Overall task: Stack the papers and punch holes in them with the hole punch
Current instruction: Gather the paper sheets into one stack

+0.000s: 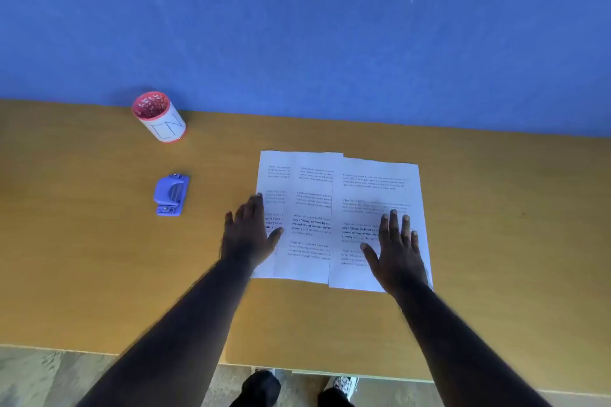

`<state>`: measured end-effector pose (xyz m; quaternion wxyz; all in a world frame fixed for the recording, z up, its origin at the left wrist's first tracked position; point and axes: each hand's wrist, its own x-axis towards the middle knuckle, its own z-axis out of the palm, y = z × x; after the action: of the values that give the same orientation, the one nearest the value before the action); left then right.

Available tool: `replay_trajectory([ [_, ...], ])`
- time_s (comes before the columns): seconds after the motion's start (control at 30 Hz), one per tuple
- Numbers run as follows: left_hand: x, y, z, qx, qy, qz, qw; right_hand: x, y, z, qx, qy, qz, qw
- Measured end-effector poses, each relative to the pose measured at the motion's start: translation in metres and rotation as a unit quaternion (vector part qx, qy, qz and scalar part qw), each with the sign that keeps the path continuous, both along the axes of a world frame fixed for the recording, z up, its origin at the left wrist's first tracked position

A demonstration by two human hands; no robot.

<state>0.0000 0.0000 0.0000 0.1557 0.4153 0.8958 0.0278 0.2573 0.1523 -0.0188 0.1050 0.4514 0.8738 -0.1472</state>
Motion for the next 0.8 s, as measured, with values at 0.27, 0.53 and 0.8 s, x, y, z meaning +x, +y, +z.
replay_trajectory([
  [0.27,-0.002,0.0,-0.008,-0.053,0.006,0.034,0.998,0.009,-0.014,-0.008,-0.026,-0.049,-0.056,0.997],
  [0.53,0.004,0.007,-0.006,-0.041,-0.021,0.069,0.997,0.008,-0.012,-0.007,-0.034,-0.061,-0.055,0.996],
  [0.8,0.013,0.011,-0.002,0.026,-0.149,0.174,0.973,0.009,-0.012,-0.006,-0.043,-0.053,-0.056,0.996],
])
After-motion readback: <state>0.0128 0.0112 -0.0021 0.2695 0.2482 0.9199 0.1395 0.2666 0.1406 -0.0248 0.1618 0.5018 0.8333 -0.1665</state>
